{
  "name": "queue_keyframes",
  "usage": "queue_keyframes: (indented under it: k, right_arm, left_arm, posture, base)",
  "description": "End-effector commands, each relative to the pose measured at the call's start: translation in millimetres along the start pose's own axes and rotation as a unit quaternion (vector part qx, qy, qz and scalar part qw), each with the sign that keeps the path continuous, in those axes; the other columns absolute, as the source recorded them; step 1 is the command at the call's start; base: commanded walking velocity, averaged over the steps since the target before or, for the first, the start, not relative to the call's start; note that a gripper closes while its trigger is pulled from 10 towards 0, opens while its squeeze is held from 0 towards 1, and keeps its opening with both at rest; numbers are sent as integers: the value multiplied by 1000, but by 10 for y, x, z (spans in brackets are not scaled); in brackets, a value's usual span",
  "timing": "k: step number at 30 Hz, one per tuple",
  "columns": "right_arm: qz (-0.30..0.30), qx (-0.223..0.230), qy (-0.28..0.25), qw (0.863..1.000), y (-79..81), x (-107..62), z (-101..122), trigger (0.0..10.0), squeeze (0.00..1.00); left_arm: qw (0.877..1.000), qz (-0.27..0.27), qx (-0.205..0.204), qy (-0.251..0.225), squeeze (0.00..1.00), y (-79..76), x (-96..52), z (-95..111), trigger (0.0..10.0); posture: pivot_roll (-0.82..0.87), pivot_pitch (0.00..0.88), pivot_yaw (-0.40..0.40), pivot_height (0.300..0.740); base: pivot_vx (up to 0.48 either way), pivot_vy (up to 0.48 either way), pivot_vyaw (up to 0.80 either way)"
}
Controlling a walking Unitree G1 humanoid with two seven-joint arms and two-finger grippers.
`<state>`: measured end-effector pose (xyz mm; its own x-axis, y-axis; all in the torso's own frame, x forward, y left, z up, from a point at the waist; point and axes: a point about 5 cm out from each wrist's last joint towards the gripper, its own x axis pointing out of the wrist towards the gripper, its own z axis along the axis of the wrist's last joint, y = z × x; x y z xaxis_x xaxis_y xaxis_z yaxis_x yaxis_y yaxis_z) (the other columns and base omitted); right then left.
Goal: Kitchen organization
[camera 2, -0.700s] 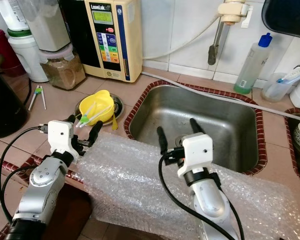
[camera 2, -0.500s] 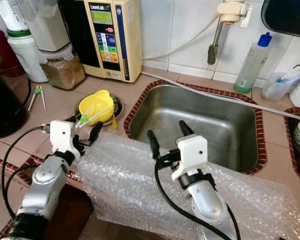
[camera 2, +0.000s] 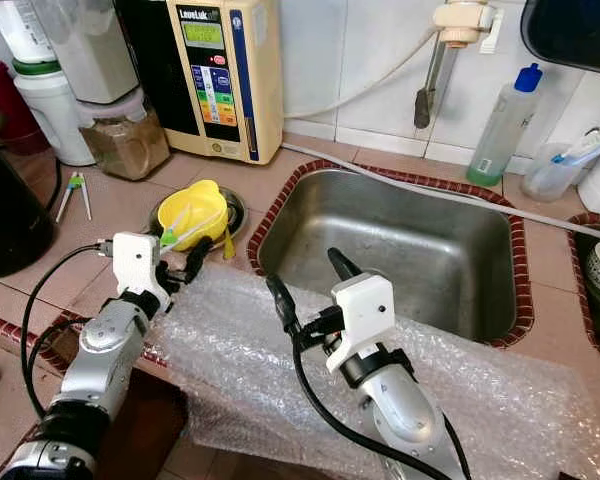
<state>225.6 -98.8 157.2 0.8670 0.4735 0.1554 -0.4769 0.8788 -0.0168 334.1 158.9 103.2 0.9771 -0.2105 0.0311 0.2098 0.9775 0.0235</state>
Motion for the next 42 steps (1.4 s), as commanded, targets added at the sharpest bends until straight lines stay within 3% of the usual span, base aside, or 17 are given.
queue_keyframes:
  k: [1, 17, 31, 42]
  right_arm:
    - [13, 6, -9, 1000, 40, 5, 56, 10000, 0]
    - [23, 12, -7, 1000, 39, 4, 58, 10000, 0]
    - [22, 4, 2, 1000, 32, -8, 16, 10000, 0]
    - [23, -2, 7, 1000, 25, -15, -12, 10000, 0]
  left_arm:
    - [1000, -4, -3, -4, 0, 5, 24, 16, 0]
    - [1000, 5, 2, -19, 0, 25, 68, 21, 0]
    - [999, 34, 19, -33, 0, 118, -20, 13, 0]
    - [996, 38, 50, -56, 0, 58, -76, 52, 0]
  posture:
    - [-59, 19, 53, 740]
    - [-56, 8, 50, 740]
    - [-48, 7, 49, 740]
    - [-49, 0, 51, 740]
  base:
    - [0, 0, 0]
    - [0, 0, 0]
    - [0, 0, 0]
    - [0, 0, 0]
